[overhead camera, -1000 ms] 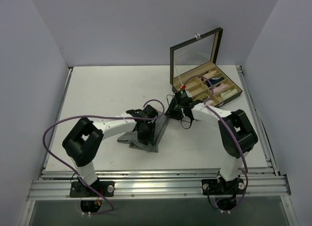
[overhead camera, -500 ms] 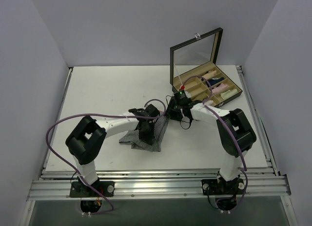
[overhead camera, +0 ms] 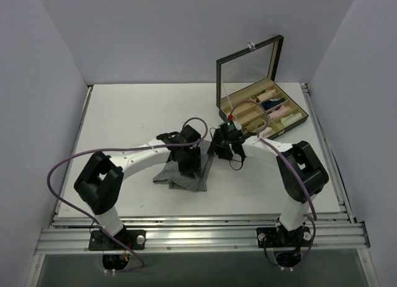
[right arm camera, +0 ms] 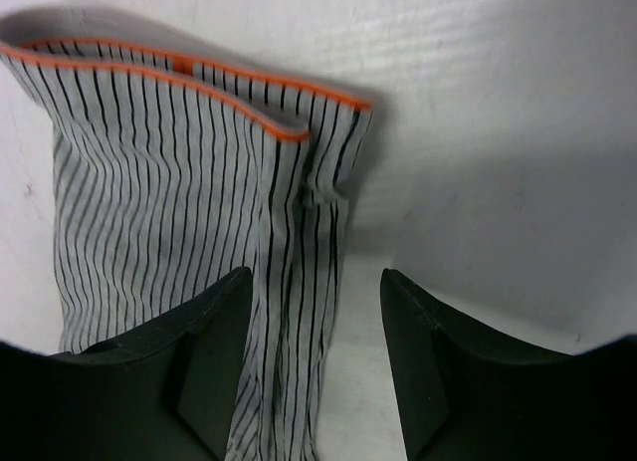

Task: Roll the underwear
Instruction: Fold the underwear

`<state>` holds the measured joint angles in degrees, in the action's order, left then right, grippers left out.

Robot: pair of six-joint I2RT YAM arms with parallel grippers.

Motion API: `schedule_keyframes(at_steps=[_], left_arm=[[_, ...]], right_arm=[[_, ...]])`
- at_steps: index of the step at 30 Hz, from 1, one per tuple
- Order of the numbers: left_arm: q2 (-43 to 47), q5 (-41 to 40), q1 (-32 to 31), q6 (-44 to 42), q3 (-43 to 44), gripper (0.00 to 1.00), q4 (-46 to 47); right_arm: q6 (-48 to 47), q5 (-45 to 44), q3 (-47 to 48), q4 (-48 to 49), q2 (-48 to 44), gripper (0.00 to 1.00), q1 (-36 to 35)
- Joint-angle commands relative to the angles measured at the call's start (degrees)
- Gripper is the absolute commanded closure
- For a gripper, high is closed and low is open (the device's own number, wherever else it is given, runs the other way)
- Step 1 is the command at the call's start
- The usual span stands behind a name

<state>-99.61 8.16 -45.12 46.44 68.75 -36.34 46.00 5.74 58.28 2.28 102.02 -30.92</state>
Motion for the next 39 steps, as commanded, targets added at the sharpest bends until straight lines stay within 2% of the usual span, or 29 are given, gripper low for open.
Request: schedule_keyframes(at_steps=[1,6,9,14,23,29,32,33,34,35,36,39], left_arm=[[4.6,1.9,4.0,-1.5,5.4,0.56,-1.8],[5.7,2.5,14.3,-6.3,7.1,0.54,-5.9],[4.8,3.8,23.6,-11.5,5.5,0.53,-6.7],[1.5,5.5,29.7,-17.2,2.4,0.53,-7.3],[-1.5,9.8,30.8,-19.8,-4.4,0.54,-3.9],[-1.5,11.3,30.5,-18.7,-10.2,0.57,0.1],[-2.1,12.4,29.7,-17.2,-12.4,0.63,1.5],[-1.8,13.0,29.3,-15.9,-13.1,0.67,2.4],[-1.3,13.5,28.0,-15.1,-13.9,0.73,2.7],[0.1,13.8,27.1,-14.4,-15.1,0.74,3.0],[1.2,12.4,26.2,-13.0,-15.4,0.74,1.9],[5.2,7.3,25.2,-10.2,-14.5,0.68,-2.8]], right_arm=[[1.4,-0.6,-3.2,-2.0,-4.9,0.50,-2.8],[5.9,-2.7,-5.6,-4.1,-7.9,0.50,-7.7],[8.9,-4.3,-6.7,-4.2,-8.3,0.50,-12.0],[13.8,-7.5,-8.4,-2.8,-6.9,0.51,-16.0],[17.3,-13.8,-5.7,-8.4,-4.8,0.54,-19.7],[17.1,-13.9,-5.6,-9.3,-3.8,0.55,-20.3],[17.2,-13.0,-6.2,-8.3,-3.9,0.66,-20.3],[17.4,-13.0,-6.4,-8.3,-4.2,0.75,-20.3],[17.5,-12.9,-6.7,-8.4,-4.6,0.80,-20.3],[17.4,-12.9,-7.0,-8.5,-5.7,0.84,-20.2],[17.2,-13.0,-7.6,-8.6,-6.4,0.91,-20.1],[17.1,-13.4,-9.1,-9.9,-9.4,1.00,-19.8]])
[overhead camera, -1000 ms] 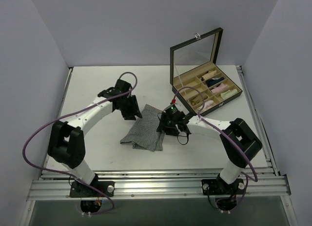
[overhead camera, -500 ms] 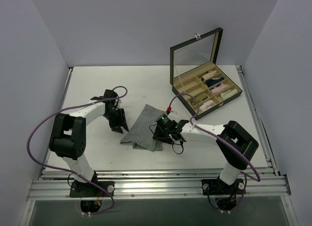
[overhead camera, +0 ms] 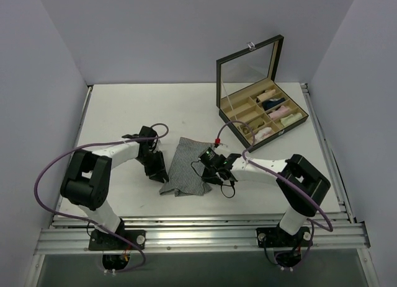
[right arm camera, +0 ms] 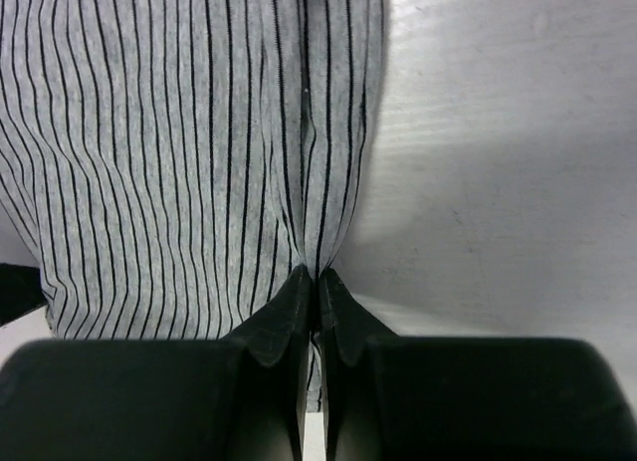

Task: Roll the underwear
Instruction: Fold the underwear

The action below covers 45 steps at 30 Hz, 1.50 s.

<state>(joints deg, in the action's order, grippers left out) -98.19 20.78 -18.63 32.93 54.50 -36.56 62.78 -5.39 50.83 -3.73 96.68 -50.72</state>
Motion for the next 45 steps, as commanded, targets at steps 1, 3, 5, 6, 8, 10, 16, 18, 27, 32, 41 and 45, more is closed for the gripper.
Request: schedule_keyframes(at_steps=[1,3,5,6,8,10,16,18,27,32,41,45], left_arm=[[5.5,-6.5,-1.1,3.5,0.6,0.66,-3.9],[7.2,-8.8,-0.7,4.1,4.7,0.64,-7.2],[9.1,-9.4,-1.1,4.9,7.5,0.64,-7.6],[9.5,-8.5,-1.3,6.4,9.5,0.64,-7.1],[10.1,-3.3,-2.1,8.8,9.8,0.66,-4.5],[9.9,0.6,-4.7,12.9,8.3,0.69,0.7],[5.7,3.0,-10.4,17.6,2.0,0.93,9.8],[3.7,3.0,-10.5,17.9,-0.8,0.96,12.4],[-2.6,0.8,-11.0,17.0,-2.8,0.98,15.3],[-3.9,0.4,-12.0,17.4,-3.6,0.98,16.3],[-1.7,-1.0,-12.6,17.7,-5.0,0.95,15.6],[0.1,-1.6,-12.5,17.3,-5.3,0.91,13.3]], right_arm=[[0.2,-2.3,-2.0,-4.4,-4.7,1.00,0.1],[0.0,-2.2,-2.7,-4.8,-6.8,1.00,0.1],[-0.6,-2.3,-2.9,-5.8,-8.2,1.00,0.1],[-0.8,-2.4,-2.8,-6.1,-8.7,1.00,0.1],[-1.1,-2.3,-3.0,-6.4,-9.7,1.00,0.1],[-1.1,-2.1,-3.3,-6.2,-9.9,1.00,0.1],[-1.1,-1.4,-3.8,-5.3,-9.1,1.00,0.1],[-1.1,-1.1,-4.1,-5.0,-9.0,1.00,0.1],[-3.9,-1.2,1.4,-6.6,-8.6,1.00,-1.0],[-4.8,0.0,8.1,-6.4,-4.6,1.00,-4.3],[-3.5,3.8,12.2,-1.6,2.1,1.00,-6.1],[-4.5,4.8,14.0,-1.2,4.5,0.82,-6.1]])
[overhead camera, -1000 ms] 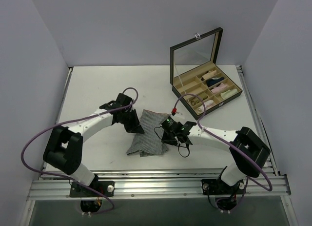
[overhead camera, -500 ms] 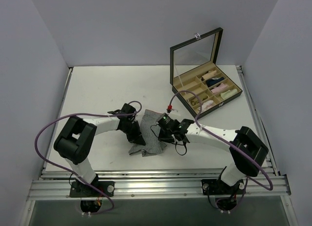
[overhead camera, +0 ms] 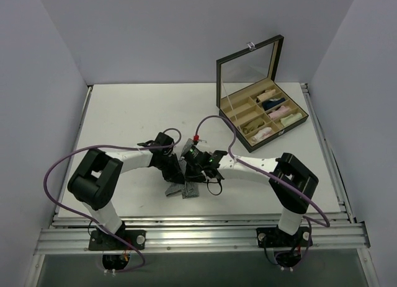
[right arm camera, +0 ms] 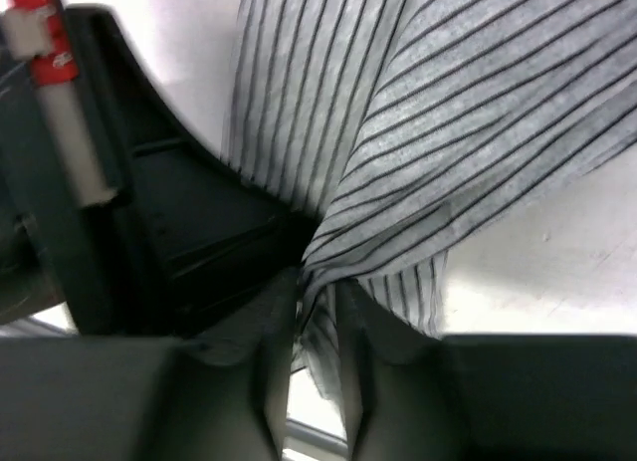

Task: Roll the underwear
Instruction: Fold the underwear

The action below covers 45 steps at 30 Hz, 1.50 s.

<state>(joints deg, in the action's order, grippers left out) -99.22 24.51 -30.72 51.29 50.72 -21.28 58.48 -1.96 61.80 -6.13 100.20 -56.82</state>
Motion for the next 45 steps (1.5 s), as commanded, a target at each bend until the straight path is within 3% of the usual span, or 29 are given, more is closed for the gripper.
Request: schedule_keyframes(at_steps=[1,7,12,21,33,38,41,45], left_arm=[[1.4,-5.5,-0.5,-1.4,-1.5,0.90,-2.5],[2.5,-7.5,-0.4,-3.6,-0.7,0.86,-6.9],[1.3,-7.8,-0.4,-3.5,0.3,0.86,-7.0],[0.6,-8.5,-0.5,-4.7,1.6,0.86,-9.0],[2.2,-8.3,-0.8,-4.4,1.8,0.86,-10.0],[3.2,-7.6,-2.3,-2.9,1.8,0.86,-10.3],[3.8,-6.8,-3.3,-1.3,2.2,0.86,-11.1],[5.2,-5.8,-4.2,0.6,2.2,0.84,-10.5]], right_arm=[[-0.6,1.2,3.8,0.9,1.0,0.79,0.1],[-0.4,-1.9,4.9,-5.2,-3.2,0.55,3.3],[0.8,-5.8,4.5,-9.3,-8.1,0.46,7.1],[0.5,-8.6,3.1,-10.5,-3.5,0.43,14.4],[-1.3,-10.3,2.3,-8.6,3.0,0.44,15.0],[-2.5,-10.2,1.7,-5.9,4.6,0.51,15.1],[-3.1,-10.3,1.6,-4.9,4.5,0.77,15.1],[-3.4,-11.3,1.6,-5.0,3.9,0.96,15.1]])
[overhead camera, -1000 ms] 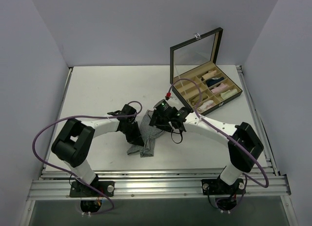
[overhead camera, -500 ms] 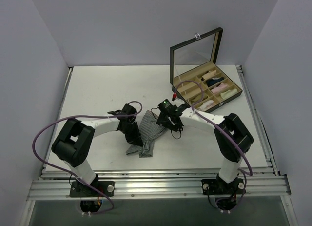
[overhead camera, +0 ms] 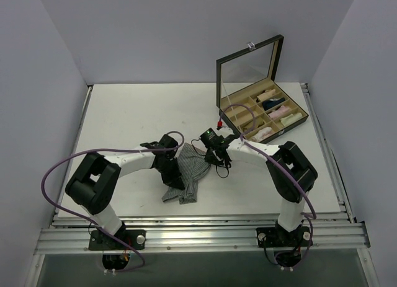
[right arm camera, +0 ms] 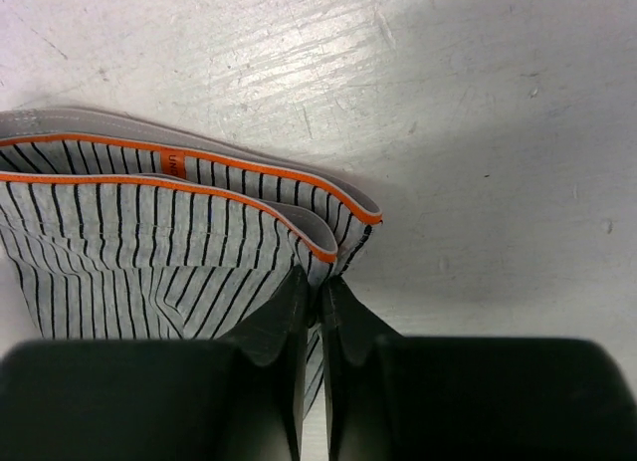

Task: Roll the underwear
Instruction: Fold the underwear

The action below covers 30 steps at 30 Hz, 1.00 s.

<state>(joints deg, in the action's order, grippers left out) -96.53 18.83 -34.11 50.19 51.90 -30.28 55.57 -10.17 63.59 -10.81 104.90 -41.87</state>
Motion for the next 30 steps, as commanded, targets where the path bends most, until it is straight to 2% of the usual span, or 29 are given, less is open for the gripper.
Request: schedule_keyframes(at_steps=[1,3,6,10,17,20,22,26,30], left_arm=[[2.7,0.0,-0.8,1.7,2.1,0.83,-2.1],[3.4,-0.4,-0.6,1.0,4.1,0.73,-5.1],[4.4,-3.0,1.1,-1.8,10.0,0.66,-10.1],[4.3,-4.1,5.1,-5.7,16.4,0.63,-12.3],[-3.0,-2.0,9.4,-9.0,18.0,0.68,-2.8],[-7.3,-0.4,9.5,-10.0,18.6,0.70,2.1],[-9.4,3.5,9.5,-9.9,18.4,0.71,5.8],[-10.9,6.6,8.8,-8.7,18.3,0.71,13.7],[-12.6,6.1,8.5,-8.2,19.7,0.71,14.4]], right_arm=[[-0.5,-3.4,-0.3,-0.4,-1.1,0.99,0.1],[-0.7,-3.4,-0.2,-0.9,-1.5,1.00,0.1],[-1.3,-3.5,-0.2,-1.6,-1.9,1.00,0.1],[-2.3,-3.6,0.2,-2.6,-2.2,1.00,0.0],[-2.9,-3.3,1.3,-4.8,-3.4,1.00,0.0],[-3.5,-3.2,2.5,-6.0,-4.1,1.00,-0.1],[-4.0,-2.7,3.7,-7.1,-4.2,1.00,-0.1],[-4.5,-2.3,5.5,-8.1,-4.3,1.00,-0.1],[-4.7,-1.8,7.2,-9.1,-3.9,1.00,-0.1]])
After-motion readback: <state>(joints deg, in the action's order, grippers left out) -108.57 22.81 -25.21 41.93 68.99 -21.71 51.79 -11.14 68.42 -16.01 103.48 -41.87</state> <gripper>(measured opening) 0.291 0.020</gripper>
